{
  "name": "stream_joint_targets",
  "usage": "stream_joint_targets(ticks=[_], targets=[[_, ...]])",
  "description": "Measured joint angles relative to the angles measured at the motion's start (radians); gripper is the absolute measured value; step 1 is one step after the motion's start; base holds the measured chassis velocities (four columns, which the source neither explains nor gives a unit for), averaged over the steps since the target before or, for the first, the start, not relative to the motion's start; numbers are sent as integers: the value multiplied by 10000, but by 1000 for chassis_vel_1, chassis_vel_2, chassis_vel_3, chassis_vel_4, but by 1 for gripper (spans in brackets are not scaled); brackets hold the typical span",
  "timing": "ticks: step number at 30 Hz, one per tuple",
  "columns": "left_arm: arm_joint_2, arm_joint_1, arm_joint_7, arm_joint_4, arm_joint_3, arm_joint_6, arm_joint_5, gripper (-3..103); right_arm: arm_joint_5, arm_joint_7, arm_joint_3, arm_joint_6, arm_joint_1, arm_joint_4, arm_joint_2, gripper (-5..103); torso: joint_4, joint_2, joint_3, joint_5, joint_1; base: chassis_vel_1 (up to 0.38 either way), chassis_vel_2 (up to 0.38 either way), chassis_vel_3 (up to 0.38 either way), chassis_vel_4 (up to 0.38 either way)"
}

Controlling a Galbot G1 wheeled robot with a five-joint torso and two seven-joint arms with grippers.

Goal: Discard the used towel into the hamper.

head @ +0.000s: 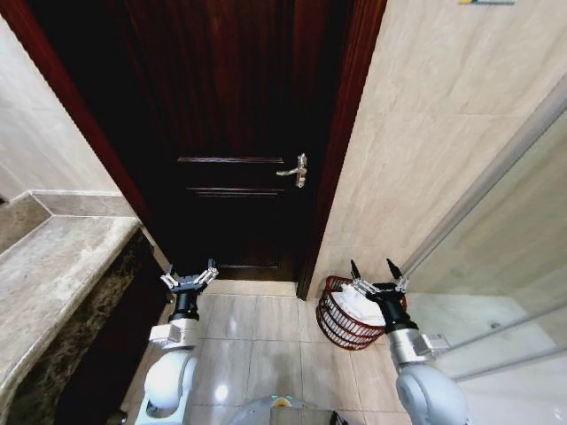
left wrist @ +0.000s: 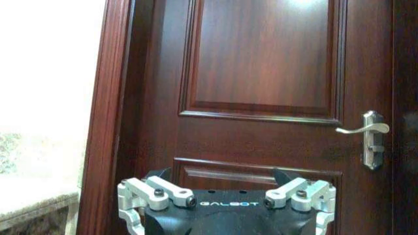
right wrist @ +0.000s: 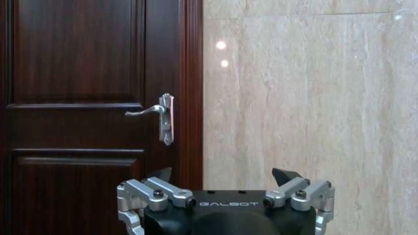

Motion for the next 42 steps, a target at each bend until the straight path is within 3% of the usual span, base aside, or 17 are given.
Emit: stream_joint_targets(ticks=[42], targets=[[12,149,32,-370,-91,458,30,100,235,10,187,-93,66,123,-168,100,0,2312,1255,0,1057,0,0,0,0]])
